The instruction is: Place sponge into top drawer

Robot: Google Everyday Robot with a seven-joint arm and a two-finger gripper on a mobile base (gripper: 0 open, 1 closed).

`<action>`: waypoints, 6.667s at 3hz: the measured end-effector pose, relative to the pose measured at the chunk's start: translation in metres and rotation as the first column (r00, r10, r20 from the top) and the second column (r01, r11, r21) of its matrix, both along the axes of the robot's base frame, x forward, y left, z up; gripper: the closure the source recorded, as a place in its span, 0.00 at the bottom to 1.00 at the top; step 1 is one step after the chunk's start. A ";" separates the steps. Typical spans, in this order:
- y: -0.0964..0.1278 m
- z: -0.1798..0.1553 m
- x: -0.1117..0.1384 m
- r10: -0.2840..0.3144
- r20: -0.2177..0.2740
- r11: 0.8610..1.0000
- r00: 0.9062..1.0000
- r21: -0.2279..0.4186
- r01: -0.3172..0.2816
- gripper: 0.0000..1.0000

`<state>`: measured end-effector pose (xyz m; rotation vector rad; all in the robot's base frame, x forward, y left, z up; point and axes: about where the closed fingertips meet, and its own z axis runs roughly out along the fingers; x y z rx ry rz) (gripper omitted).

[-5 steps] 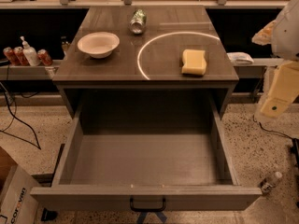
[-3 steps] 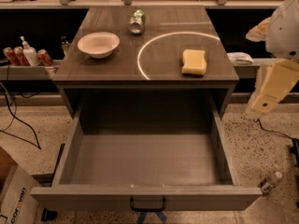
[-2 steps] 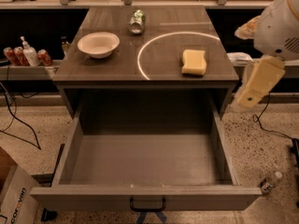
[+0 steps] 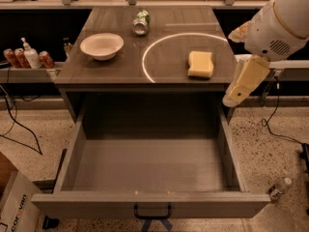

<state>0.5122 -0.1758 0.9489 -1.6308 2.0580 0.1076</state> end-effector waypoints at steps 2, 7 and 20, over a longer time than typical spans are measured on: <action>0.003 -0.039 0.031 -0.034 0.012 0.996 0.999 0.087 0.033 0.00; 0.028 -0.069 0.114 -0.094 0.117 0.940 0.989 0.338 0.049 0.00; 0.070 -0.041 0.130 0.031 0.216 0.924 0.976 0.367 -0.111 1.00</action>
Offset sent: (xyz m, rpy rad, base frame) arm 0.0536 0.0012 -0.0633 0.1496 -0.0227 -0.0452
